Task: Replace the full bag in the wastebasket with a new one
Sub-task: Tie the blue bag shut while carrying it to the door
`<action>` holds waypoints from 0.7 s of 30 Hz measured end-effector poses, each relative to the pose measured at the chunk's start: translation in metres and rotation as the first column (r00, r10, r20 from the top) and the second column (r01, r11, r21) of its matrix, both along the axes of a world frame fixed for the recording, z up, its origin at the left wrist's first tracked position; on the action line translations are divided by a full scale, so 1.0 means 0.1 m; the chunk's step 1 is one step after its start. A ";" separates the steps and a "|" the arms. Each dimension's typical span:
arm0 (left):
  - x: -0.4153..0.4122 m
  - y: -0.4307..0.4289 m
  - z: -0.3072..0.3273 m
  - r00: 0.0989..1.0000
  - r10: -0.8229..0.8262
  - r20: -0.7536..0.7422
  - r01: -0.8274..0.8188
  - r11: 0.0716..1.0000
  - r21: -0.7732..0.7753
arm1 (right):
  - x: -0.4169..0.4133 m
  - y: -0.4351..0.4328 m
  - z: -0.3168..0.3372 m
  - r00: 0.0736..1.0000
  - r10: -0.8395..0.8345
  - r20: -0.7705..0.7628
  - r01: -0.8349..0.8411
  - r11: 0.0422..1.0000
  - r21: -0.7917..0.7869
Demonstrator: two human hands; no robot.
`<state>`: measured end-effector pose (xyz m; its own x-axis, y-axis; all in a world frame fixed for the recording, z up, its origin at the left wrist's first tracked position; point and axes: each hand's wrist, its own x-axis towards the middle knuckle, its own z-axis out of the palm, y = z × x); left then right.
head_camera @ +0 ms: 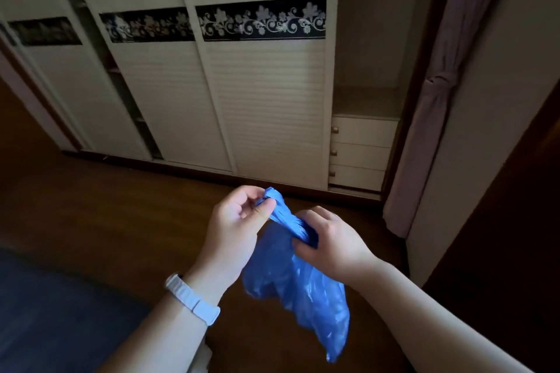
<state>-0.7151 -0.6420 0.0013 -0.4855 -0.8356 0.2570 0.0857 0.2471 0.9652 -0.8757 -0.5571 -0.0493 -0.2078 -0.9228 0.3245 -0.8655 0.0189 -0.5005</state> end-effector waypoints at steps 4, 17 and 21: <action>0.12 -0.60 -0.08 0.998 0.046 -0.040 -0.044 0.998 0.044 | 0.08 -0.61 -0.02 0.996 0.085 -0.024 -0.085 0.996 0.035; 0.54 -3.06 -0.15 0.977 0.139 -0.165 -0.119 0.985 0.123 | 0.35 -3.23 0.09 0.978 0.182 -0.105 -0.176 0.983 0.056; 0.68 -3.61 -0.14 0.968 0.176 -0.180 -0.156 0.981 0.119 | 0.47 -3.81 0.09 0.970 0.225 -0.087 -0.222 0.974 0.038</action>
<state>-0.6475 -1.0027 -0.0125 -0.2887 -0.9270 0.2393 0.2349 0.1737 0.9564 -0.8283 -0.9383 -0.0404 0.0338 -0.9515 0.3059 -0.8910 -0.1673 -0.4220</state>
